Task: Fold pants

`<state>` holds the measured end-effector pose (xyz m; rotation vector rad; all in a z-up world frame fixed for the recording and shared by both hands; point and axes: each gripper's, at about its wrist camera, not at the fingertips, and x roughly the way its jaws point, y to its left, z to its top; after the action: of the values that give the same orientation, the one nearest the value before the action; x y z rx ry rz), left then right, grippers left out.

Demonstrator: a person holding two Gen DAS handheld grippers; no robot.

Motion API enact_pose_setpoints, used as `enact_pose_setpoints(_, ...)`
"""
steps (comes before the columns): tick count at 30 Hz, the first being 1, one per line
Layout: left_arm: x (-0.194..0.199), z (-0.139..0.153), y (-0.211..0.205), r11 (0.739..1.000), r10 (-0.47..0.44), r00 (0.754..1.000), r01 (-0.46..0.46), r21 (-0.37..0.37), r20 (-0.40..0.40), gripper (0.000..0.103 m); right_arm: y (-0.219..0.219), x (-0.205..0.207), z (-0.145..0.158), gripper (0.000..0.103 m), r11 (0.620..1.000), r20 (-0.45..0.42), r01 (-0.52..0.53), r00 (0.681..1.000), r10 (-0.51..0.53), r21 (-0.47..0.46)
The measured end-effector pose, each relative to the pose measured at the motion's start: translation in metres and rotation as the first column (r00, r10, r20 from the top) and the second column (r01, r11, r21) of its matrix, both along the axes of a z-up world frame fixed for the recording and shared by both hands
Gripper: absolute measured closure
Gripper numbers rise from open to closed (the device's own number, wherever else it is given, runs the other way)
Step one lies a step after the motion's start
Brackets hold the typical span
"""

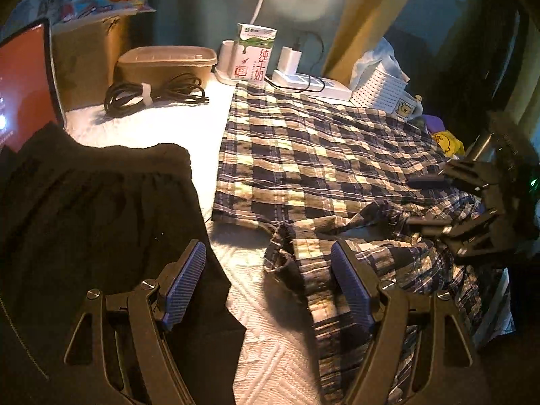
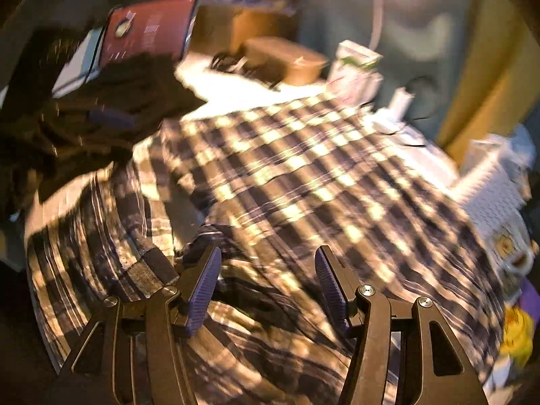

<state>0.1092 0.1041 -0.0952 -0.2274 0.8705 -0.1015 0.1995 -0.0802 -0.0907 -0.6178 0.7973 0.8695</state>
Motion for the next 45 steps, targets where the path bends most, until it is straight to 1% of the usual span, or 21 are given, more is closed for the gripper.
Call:
enact_pose_setpoints(6, 0.005, 0.002, 0.002, 1.000, -0.010, 1.000, 0.010, -0.023, -0.006, 0.026, 0.023, 0.002, -0.017, 0.043, 0.992, -0.074, -0.122, 0.990, 0.119, -0.043)
enact_pose_setpoints(7, 0.006, 0.002, 0.001, 1.000, -0.013, 1.000, 0.013, -0.024, -0.008, 0.026, 0.025, 0.001, -0.019, 0.046, 0.988, -0.090, -0.146, 0.986, 0.142, -0.042)
enact_pose_setpoints(8, 0.006, 0.002, 0.000, 1.000, -0.016, 1.000, 0.016, -0.024, -0.010, 0.026, 0.026, 0.000, -0.020, 0.075, 0.986, -0.098, -0.165, 0.982, 0.162, -0.032)
enact_pose_setpoints(9, 0.006, 0.002, 0.000, 1.000, -0.020, 1.000, 0.020, -0.024, -0.009, 0.026, 0.028, 0.000, -0.020, 0.090, 0.984, -0.118, -0.176, 0.978, 0.172, -0.023)
enact_pose_setpoints(11, 0.006, 0.003, -0.001, 0.999, -0.026, 1.000, 0.025, -0.026, -0.010, 0.026, 0.030, 0.001, -0.020, 0.097, 0.988, -0.091, -0.151, 0.985, 0.148, -0.025)
enact_pose_setpoints(16, 0.009, 0.004, -0.004, 0.998, -0.042, 0.999, 0.041, -0.037, -0.018, 0.026, 0.024, 0.025, -0.001, 0.097, 0.998, -0.035, -0.038, 0.999, 0.039, 0.047)
enact_pose_setpoints(19, 0.013, 0.004, -0.008, 0.997, -0.058, 0.998, 0.057, -0.045, -0.019, 0.026, 0.015, 0.049, 0.015, 0.097, 0.989, 0.018, 0.099, 0.995, -0.101, 0.112)
enact_pose_setpoints(23, 0.025, -0.008, -0.014, 0.995, -0.076, 0.996, 0.073, -0.067, -0.041, 0.026, 0.010, 0.078, 0.015, 0.097, 0.962, -0.019, 0.219, 0.976, -0.218, 0.161)
enact_pose_setpoints(25, 0.031, -0.015, -0.018, 0.995, -0.081, 0.995, 0.077, -0.064, -0.061, 0.026, 0.012, 0.081, 0.011, 0.097, 0.957, -0.040, 0.239, 0.971, -0.236, 0.162)
enact_pose_setpoints(27, 0.032, -0.018, -0.025, 0.996, -0.089, 0.995, 0.088, -0.014, -0.046, 0.027, 0.016, 0.081, 0.006, 0.097, 0.952, -0.055, 0.261, 0.965, -0.256, 0.162)
enact_pose_setpoints(29, 0.031, -0.019, -0.032, 0.994, -0.090, 0.994, 0.093, 0.060, -0.056, 0.036, 0.020, 0.081, -0.001, 0.097, 0.953, -0.088, 0.265, 0.963, -0.254, 0.147)
enact_pose_setpoints(31, 0.029, -0.018, -0.034, 0.989, -0.088, 0.994, 0.096, 0.116, -0.070, 0.051, 0.025, 0.075, -0.008, 0.097, 0.967, -0.119, 0.228, 0.969, -0.215, 0.112)
enact_pose_setpoints(33, 0.026, -0.015, -0.029, 0.989, -0.090, 0.993, 0.098, 0.108, -0.070, 0.051, 0.028, 0.064, -0.010, 0.093, 0.976, -0.104, 0.197, 0.977, -0.187, 0.090)
enact_pose_setpoints(35, 0.024, -0.007, -0.024, 0.990, -0.098, 0.995, 0.101, 0.100, -0.033, 0.051, 0.024, 0.055, -0.010, 0.081, 0.980, -0.111, 0.181, 0.979, -0.172, 0.077)
enact_pose_setpoints(36, 0.026, -0.003, -0.022, 0.990, -0.097, 0.995, 0.098, 0.103, -0.017, 0.051, 0.021, 0.052, -0.009, 0.063, 0.980, -0.111, 0.183, 0.979, -0.173, 0.082)
enact_pose_setpoints(37, 0.031, -0.001, -0.020, 0.990, -0.090, 0.996, 0.090, 0.112, -0.007, 0.046, 0.016, 0.048, -0.007, 0.038, 0.979, -0.112, 0.185, 0.978, -0.175, 0.090)
enact_pose_setpoints(38, 0.038, 0.000, -0.018, 0.989, -0.081, 0.997, 0.080, 0.122, -0.002, 0.040, 0.011, 0.045, -0.005, 0.029, 0.977, -0.112, 0.189, 0.978, -0.177, 0.102)
enact_pose_setpoints(39, 0.045, -0.001, -0.017, 0.989, -0.072, 0.997, 0.071, 0.127, 0.001, 0.026, 0.006, 0.043, -0.003, 0.029, 0.976, -0.112, 0.186, 0.978, -0.173, 0.113)
enact_pose_setpoints(40, 0.054, -0.002, -0.014, 0.991, -0.059, 0.998, 0.058, 0.123, 0.004, 0.023, 0.002, 0.040, 0.000, 0.029, 0.977, -0.112, 0.171, 0.981, -0.157, 0.125)
enact_pose_setpoints(42, 0.068, -0.006, -0.013, 0.991, -0.062, 0.998, 0.063, 0.115, -0.010, 0.023, -0.001, 0.036, 0.004, 0.029, 0.976, -0.098, 0.167, 0.983, -0.154, 0.140)
enact_pose_setpoints(45, 0.081, -0.013, -0.020, 0.985, -0.092, 0.995, 0.096, 0.144, -0.032, 0.023, -0.002, 0.036, 0.016, 0.029, 0.967, -0.087, 0.171, 0.984, -0.157, 0.188)
